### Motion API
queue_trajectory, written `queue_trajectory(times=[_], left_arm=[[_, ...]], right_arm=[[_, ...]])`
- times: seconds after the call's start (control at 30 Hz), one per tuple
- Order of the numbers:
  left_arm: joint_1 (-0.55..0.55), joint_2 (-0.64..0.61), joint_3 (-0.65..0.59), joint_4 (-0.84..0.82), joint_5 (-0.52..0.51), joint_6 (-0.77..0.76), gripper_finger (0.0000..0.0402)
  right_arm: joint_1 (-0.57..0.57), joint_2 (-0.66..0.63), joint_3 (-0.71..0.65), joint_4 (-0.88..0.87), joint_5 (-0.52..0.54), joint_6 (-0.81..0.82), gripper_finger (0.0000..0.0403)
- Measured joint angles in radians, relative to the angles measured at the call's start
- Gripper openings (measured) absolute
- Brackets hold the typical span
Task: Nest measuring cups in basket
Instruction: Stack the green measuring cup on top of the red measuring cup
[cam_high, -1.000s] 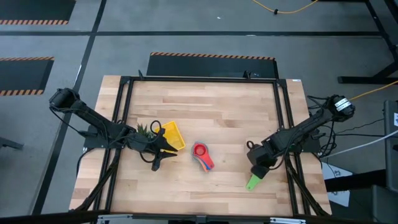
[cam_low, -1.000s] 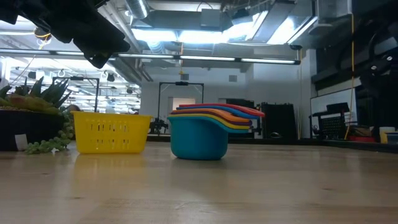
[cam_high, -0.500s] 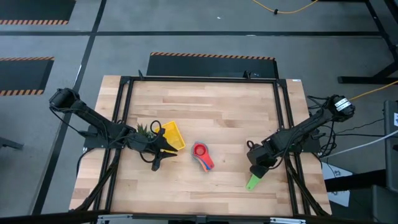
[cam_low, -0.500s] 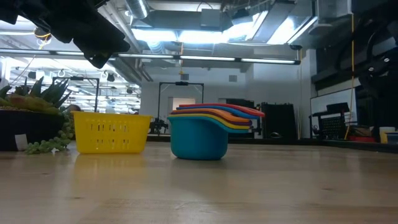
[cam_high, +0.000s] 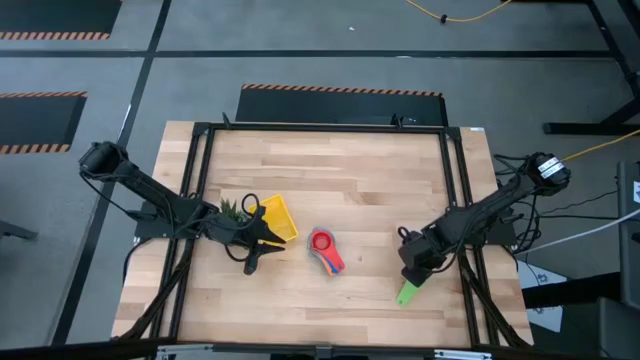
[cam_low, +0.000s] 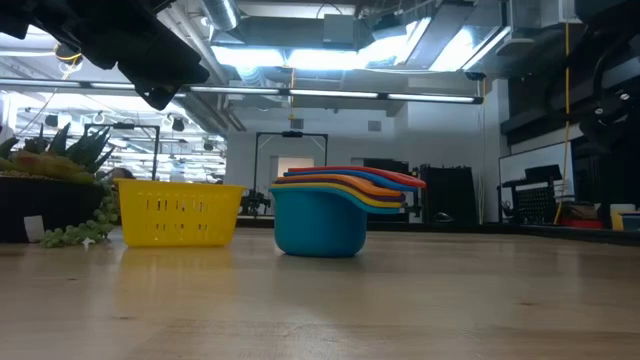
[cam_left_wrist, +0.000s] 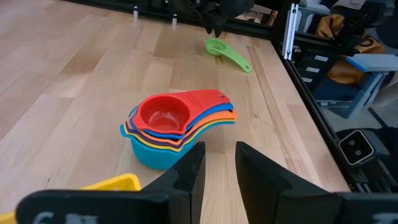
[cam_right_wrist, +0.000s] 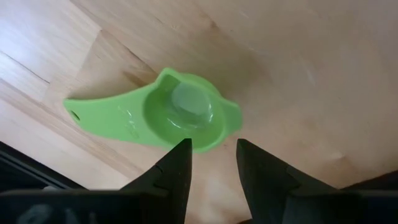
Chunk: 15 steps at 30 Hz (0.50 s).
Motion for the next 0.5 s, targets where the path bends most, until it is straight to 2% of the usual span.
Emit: queue_trajectory(times=[0.5], left_arm=[[0.0, 0.0, 0.0, 0.0, 0.0, 0.002, 0.0082]], right_arm=[[0.04, 0.001, 0.0, -0.005, 0.035, 0.035, 0.0131]])
